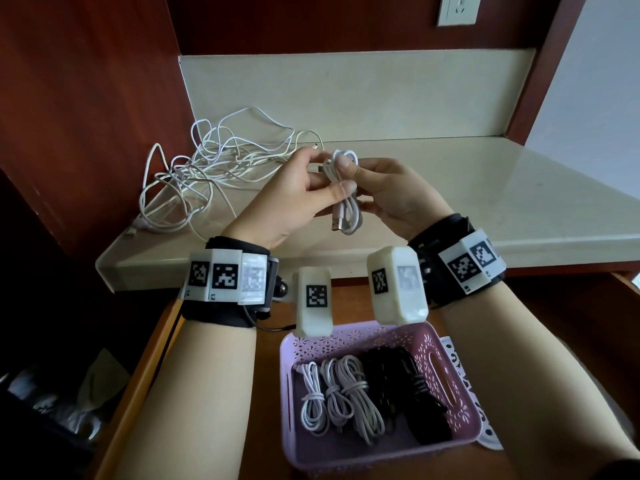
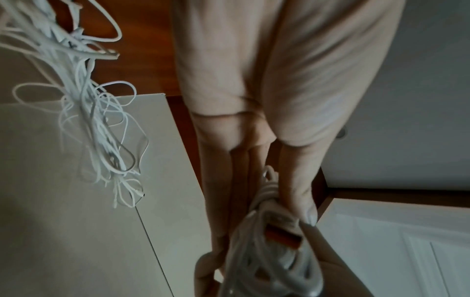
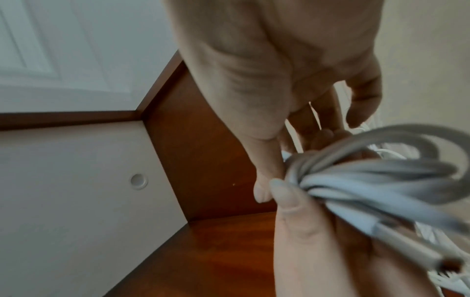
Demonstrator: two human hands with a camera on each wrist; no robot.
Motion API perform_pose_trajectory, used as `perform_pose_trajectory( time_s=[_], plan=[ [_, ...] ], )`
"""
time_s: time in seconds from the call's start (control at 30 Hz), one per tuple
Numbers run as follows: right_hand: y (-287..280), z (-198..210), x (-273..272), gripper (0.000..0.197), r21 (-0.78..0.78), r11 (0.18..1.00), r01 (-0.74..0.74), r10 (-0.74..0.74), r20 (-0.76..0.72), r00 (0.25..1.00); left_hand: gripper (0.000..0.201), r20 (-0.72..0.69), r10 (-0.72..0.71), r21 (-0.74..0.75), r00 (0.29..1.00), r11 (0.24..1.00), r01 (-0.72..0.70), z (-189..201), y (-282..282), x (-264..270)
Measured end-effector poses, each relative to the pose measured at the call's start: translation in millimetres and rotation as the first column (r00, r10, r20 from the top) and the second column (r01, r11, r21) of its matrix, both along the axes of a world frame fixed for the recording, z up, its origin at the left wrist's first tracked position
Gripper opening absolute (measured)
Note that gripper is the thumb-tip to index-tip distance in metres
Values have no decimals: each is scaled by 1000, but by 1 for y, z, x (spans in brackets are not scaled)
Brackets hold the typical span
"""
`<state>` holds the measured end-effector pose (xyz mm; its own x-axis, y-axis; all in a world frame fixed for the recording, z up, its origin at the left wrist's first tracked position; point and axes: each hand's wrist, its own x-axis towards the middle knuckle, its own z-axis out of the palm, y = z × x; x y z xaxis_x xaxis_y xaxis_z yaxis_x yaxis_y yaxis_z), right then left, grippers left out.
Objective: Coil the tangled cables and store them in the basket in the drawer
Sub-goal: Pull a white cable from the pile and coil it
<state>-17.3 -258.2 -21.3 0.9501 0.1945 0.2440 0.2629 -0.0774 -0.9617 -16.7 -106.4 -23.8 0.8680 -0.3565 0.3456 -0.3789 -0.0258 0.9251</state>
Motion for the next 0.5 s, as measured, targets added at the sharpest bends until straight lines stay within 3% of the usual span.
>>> perform_pose_trajectory(
  time_s=[0.13, 0.2, 0.23, 0.3, 0.5],
  plan=[
    [-6, -4, 3, 32, -9, 999, -32, 32, -59, 998, 37, 46, 57, 163, 997, 985, -64, 1, 0, 0],
    [-8, -7, 7, 20, -7, 1000, 11, -12, -59, 998, 20, 12, 60, 140, 998, 988, -61, 2, 2, -1],
    [-10, -7, 8, 20, -19, 999, 35, -36, -54, 998, 13, -44, 58, 89, 997, 995, -54, 3, 3, -1],
    [-13, -6, 8, 29, -27, 998, 53, -54, -36, 998, 20, -113, 51, 70, 992, 997, -44, 5, 7, -3],
    [-14, 1, 1, 39, 21, 993, -120, 121, -123, 985, 22, -14, 56, 254, 998, 966, -50, 1, 10, 1]
  ],
)
